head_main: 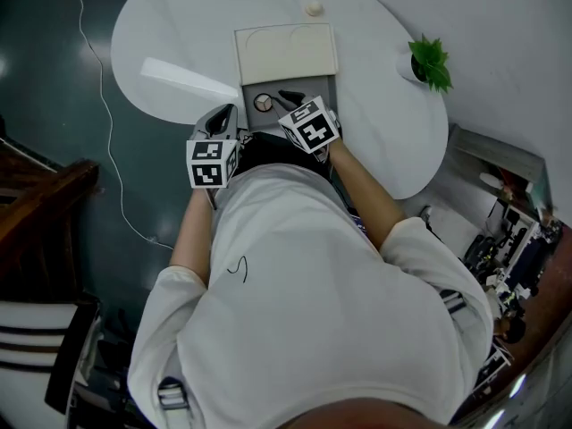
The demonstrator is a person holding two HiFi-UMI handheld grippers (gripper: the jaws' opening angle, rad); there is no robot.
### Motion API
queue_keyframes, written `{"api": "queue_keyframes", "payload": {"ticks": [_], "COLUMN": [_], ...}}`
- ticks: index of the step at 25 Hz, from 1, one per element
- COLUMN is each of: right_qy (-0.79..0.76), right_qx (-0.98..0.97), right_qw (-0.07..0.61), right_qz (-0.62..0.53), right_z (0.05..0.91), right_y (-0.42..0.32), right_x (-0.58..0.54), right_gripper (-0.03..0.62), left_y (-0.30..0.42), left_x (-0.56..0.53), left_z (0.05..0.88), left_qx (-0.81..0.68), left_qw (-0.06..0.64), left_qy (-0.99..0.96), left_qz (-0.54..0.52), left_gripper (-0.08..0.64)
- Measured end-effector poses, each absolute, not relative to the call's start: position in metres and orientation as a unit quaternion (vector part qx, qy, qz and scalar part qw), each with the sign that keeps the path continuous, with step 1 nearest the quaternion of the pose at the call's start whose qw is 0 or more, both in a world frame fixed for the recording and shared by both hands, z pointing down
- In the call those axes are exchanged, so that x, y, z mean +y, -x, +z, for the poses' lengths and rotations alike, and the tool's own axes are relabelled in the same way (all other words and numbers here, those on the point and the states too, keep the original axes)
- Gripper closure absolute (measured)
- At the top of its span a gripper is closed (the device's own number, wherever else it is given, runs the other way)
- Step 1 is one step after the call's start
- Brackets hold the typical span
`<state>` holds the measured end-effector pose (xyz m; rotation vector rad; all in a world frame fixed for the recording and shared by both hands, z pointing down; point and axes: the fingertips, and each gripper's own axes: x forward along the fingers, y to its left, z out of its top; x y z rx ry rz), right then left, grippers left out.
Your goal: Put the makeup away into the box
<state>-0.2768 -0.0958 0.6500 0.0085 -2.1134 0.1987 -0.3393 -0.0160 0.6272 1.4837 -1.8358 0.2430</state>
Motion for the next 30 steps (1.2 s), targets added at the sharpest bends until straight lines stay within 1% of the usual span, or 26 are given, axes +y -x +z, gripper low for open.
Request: {"api": "queue_keyframes", "payload": {"ticks": [1,2,6,11,16,22,26,30], "right_qy": [-0.014,-0.024,-0.063,-0.114,-0.169,-0.226,-0.263,-0.294], "right_qx": [-0.873,-0.875,-0.887,-0.893,-0.89,-0.889,-0.897,-0.907], "right_qw": [0.481,0.474,0.443,0.422,0.407,0.371,0.329,0.278], "right_qz": [0.087,0.094,0.115,0.108,0.116,0.147,0.136,0.118], "right_z": [0.646,0.643,0.632,0.619,0.61,0.594,0.564,0.517], "right_y": [0.273,0.268,0.244,0.203,0.157,0.104,0.081,0.061], "right_x": [-0.1,-0.103,-0.12,-0.146,-0.172,-0.205,-0.233,-0.258], "right_gripper": [0.582,0.594,0.594,0.595,0.595,0.595,0.595,0.595], "left_y": [0.337,0.334,0.317,0.29,0.253,0.202,0.181,0.162], "left_x": [-0.021,-0.027,-0.05,-0.078,-0.107,-0.145,-0.174,-0.199], "left_z": [0.624,0.622,0.616,0.61,0.606,0.594,0.566,0.524], "left_qx": [-0.716,-0.713,-0.697,-0.675,-0.646,-0.623,-0.624,-0.633], "left_qw": [0.371,0.367,0.355,0.347,0.339,0.329,0.308,0.27], "left_qy": [-0.584,-0.59,-0.615,-0.641,-0.673,-0.698,-0.709,-0.719], "left_qz": [0.094,0.095,0.103,0.112,0.125,0.131,0.114,0.099], "left_gripper": [0.54,0.54,0.54,0.54,0.54,0.54,0.54,0.54]}}
